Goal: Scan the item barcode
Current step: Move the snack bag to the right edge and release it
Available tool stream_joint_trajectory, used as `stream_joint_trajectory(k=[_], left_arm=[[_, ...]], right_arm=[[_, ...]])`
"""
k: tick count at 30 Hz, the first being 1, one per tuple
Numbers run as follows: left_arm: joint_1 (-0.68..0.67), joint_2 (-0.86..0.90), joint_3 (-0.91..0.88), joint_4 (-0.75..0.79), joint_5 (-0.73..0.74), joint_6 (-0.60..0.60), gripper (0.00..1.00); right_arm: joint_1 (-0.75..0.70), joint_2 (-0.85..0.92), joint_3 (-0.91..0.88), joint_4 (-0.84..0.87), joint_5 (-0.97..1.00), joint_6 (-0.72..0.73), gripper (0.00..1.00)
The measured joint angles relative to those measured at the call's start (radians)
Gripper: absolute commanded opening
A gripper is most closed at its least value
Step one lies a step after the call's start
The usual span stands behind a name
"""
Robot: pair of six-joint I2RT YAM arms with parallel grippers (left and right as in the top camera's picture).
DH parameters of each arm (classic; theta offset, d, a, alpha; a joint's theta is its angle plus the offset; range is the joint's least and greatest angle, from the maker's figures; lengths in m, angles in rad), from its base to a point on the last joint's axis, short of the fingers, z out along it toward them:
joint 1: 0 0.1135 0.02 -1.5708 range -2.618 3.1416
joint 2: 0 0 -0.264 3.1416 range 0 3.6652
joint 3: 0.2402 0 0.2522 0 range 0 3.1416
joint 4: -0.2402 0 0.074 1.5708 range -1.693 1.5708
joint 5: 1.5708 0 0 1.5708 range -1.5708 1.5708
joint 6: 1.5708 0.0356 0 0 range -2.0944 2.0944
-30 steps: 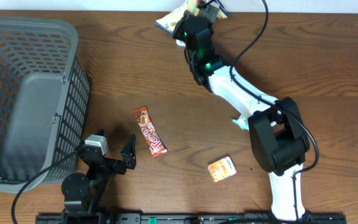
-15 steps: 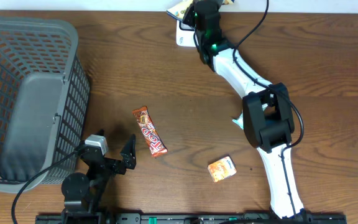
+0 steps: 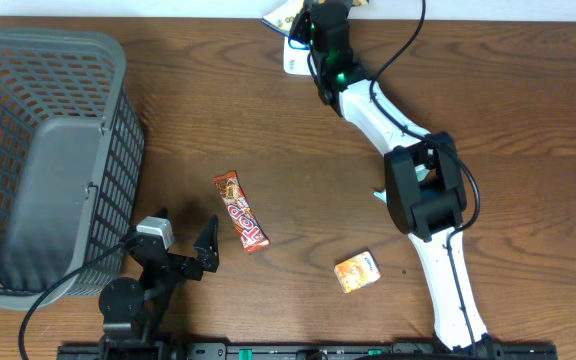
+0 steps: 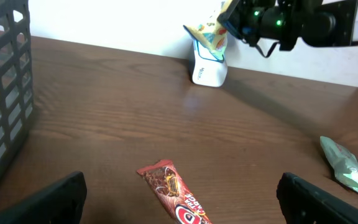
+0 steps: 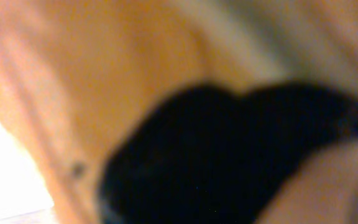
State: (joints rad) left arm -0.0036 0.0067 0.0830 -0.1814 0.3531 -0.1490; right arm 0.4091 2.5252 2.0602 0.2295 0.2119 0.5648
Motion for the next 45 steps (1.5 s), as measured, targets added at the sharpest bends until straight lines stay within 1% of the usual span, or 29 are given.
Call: stream_joint_trajectory(k=[6,9,15,21,24,29,32,35,40,45], left_arm=[[0.000,0.000,0.000,0.000,0.000,0.000,0.98],[0.000,0.000,0.000,0.000,0.000,0.000,0.98],[0.000,0.000,0.000,0.000,0.000,0.000,0.98],[0.000,0.000,0.000,0.000,0.000,0.000,0.98],[0.000,0.000,0.000,0.000,0.000,0.000,0.98],[0.000,0.000,0.000,0.000,0.000,0.000,0.98],[0.000,0.000,0.000,0.000,0.000,0.000,0.98],[0.000,0.000,0.000,0.000,0.000,0.000,0.98],[0.000,0.000,0.000,0.000,0.000,0.000,0.98],[0.000,0.000,0.000,0.000,0.000,0.000,0.98]], right_arm=[[0.001,0.001,0.001,0.004,-0.019,-0.004,0.01],[0.001,-0.002,0.008,-0.045,-0.040,-0.012,0.01],[-0.003,-0.097,0.009,-0.336,-0.052,-0.022,0.01],[-0.059,-0.316,0.008,-0.654,0.002,-0.025,0.01],[-0.122,-0.475,0.009,-0.814,0.046,-0.036,0.01],[-0.242,-0.653,0.022,-1.035,0.171,-0.050,0.01],[-0.322,-0.696,0.026,-1.172,0.266,-0.053,0.01],[-0.410,-0.689,0.023,-1.268,0.346,-0.058,0.01],[-0.571,-0.643,-0.058,-1.262,0.416,-0.056,0.01],[-0.720,-0.549,-0.224,-1.104,0.436,-0.065,0.01]])
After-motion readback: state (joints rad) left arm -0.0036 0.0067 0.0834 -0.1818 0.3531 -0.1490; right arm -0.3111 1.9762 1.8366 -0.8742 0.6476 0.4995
